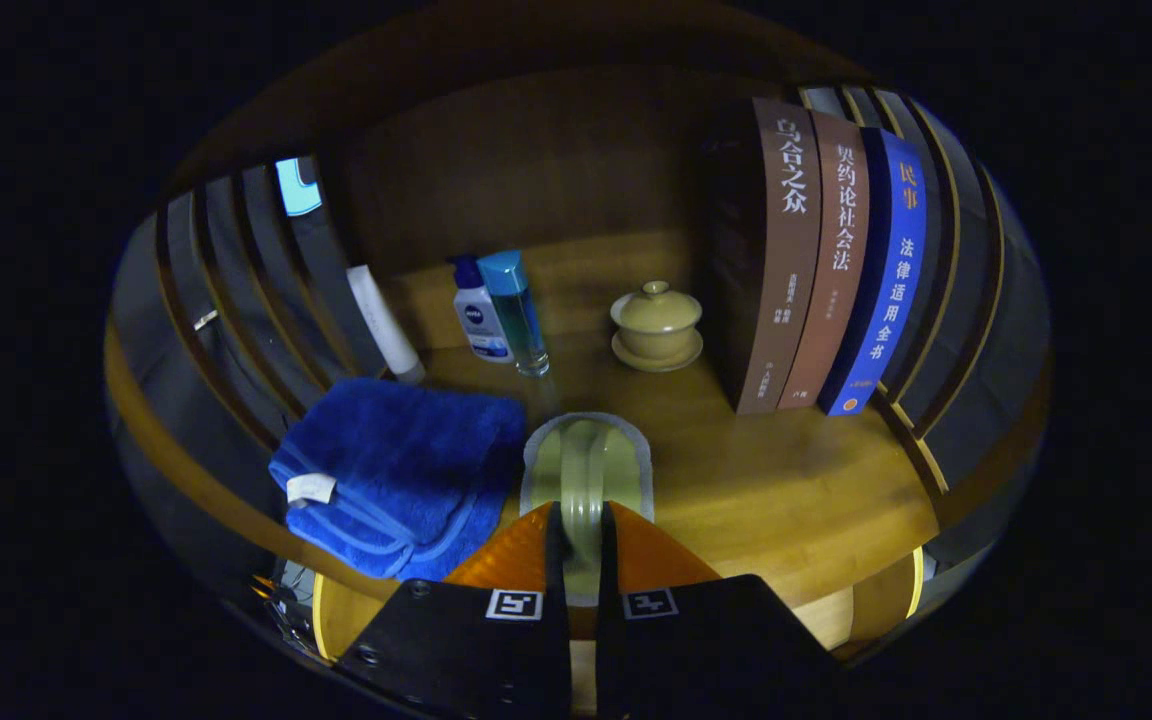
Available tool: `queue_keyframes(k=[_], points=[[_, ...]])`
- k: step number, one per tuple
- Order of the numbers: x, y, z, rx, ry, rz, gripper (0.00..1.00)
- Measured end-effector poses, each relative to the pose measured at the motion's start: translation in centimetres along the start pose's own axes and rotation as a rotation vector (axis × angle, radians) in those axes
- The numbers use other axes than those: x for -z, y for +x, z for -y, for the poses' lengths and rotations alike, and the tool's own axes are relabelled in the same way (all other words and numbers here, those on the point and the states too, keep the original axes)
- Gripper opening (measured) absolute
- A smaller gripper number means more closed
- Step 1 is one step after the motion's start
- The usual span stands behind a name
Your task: Pull open the drawer, take out the items inside it, and place them on the countertop above the cabinet.
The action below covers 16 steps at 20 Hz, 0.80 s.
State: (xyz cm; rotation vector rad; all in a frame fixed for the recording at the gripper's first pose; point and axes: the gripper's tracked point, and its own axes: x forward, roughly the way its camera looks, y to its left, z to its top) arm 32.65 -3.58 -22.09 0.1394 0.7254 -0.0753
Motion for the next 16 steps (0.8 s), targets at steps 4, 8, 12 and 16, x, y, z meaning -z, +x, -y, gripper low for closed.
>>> queue_keyframes(k=[4, 8, 12, 16], points=[[0.8, -0.3, 0.4, -0.004, 0.012, -0.011, 0.53], [0.3, -2.2, 0.4, 0.0, 0.003, 0.04, 0.99], [0.1, -6.0, 0.2, -0.01, 0.012, 0.107, 0.99], [1.0, -10.8, -0.3, -0.038, 0.018, 0.171, 0.99]])
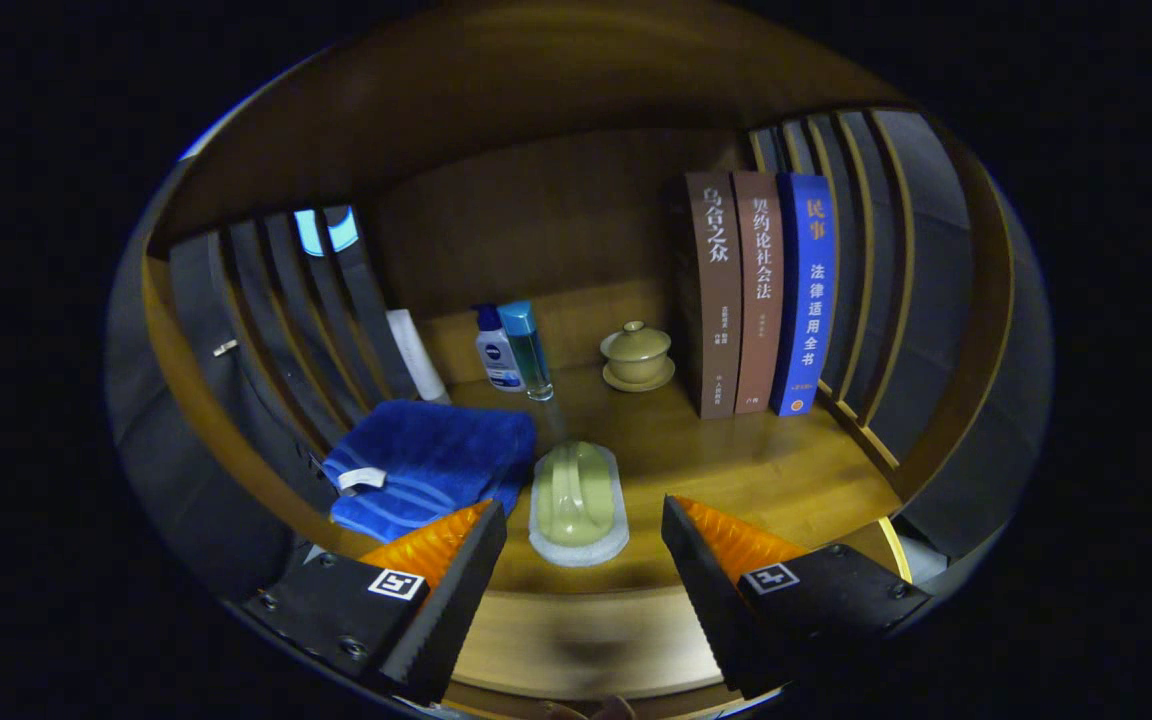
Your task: Pull open the drawer, take out the items inside it, and place them on the countertop above the cabinet.
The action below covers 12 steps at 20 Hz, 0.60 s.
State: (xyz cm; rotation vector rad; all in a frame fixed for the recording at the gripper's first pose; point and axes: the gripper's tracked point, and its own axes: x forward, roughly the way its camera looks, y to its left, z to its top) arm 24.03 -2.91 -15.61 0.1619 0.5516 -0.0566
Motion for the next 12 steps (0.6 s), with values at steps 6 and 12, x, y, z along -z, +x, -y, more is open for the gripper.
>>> queue_keyframes(k=[6, 12], points=[[2.5, -8.5, -0.5, -0.02, -0.027, 0.195, 0.99], [6.3, -16.4, -1.2, -0.025, -0.095, 0.382, 0.99]])
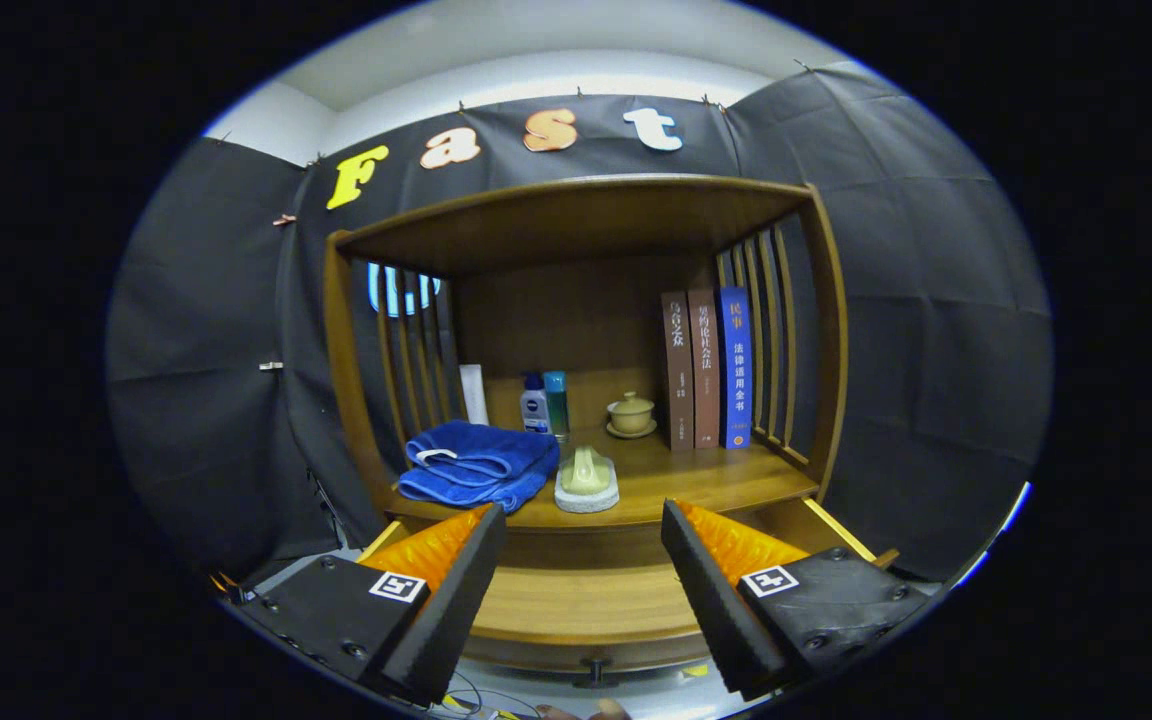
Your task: Pull open the drawer, take out the items inside it, and place them on the countertop above the cabinet.
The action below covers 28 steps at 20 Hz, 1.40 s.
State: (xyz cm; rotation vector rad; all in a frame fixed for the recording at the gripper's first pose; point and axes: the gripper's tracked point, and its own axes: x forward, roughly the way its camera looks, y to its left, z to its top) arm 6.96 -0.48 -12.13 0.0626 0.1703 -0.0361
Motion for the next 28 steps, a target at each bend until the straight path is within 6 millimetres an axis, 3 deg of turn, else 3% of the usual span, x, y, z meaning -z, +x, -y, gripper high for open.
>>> queue_keyframes(k=[4, 7, 11, 15, 18, 25, 28], points=[[3.9, -4.2, 0.3, 0.02, 0.05, 0.008, 0.99], [7.8, -5.3, 0.8, 0.038, 0.08, -0.01, 0.99], [13.0, -3.8, 1.0, 0.048, 0.053, -0.076, 0.99], [16.1, -1.3, 1.6, 0.047, 0.039, -0.115, 0.99], [17.0, -0.3, 2.1, 0.052, 0.033, -0.142, 0.99], [15.7, 1.5, 2.1, 0.063, 0.037, -0.12, 0.99], [15.5, 3.4, 2.0, 0.066, 0.038, -0.123, 1.0]])
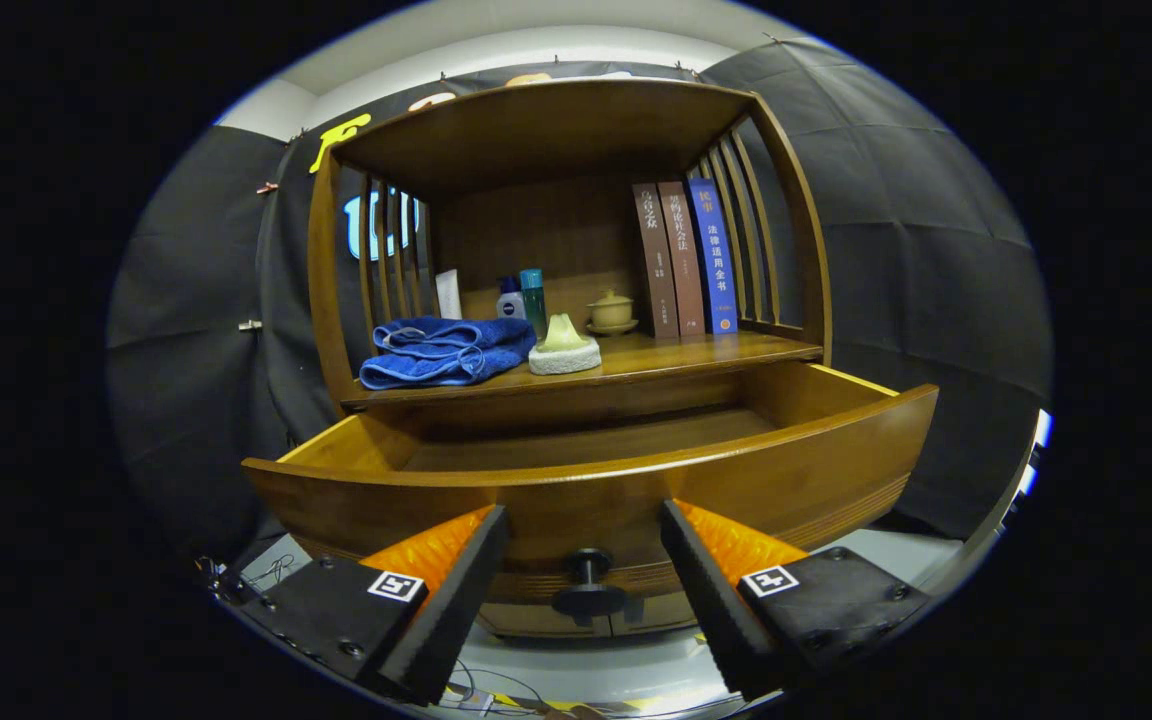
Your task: Pull open the drawer, take out the items inside it, and place them on the countertop above the cabinet.
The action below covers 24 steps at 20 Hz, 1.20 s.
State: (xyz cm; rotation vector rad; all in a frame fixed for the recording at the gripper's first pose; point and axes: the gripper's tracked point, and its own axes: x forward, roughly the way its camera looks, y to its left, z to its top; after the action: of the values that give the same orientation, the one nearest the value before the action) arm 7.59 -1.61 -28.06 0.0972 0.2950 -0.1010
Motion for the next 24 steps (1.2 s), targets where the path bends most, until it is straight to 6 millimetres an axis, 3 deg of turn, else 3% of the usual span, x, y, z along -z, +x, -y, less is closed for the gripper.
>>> queue_keyframes(k=[12, 16, 24], points=[[-1.7, 9.9, -0.3, -0.001, 0.01, 0.019, 1.0], [-2.0, 11.5, -0.3, 0.001, 0.01, 0.024, 1.0], [-2.4, 12.8, -0.2, 0.014, -0.009, 0.025, 0.99]])
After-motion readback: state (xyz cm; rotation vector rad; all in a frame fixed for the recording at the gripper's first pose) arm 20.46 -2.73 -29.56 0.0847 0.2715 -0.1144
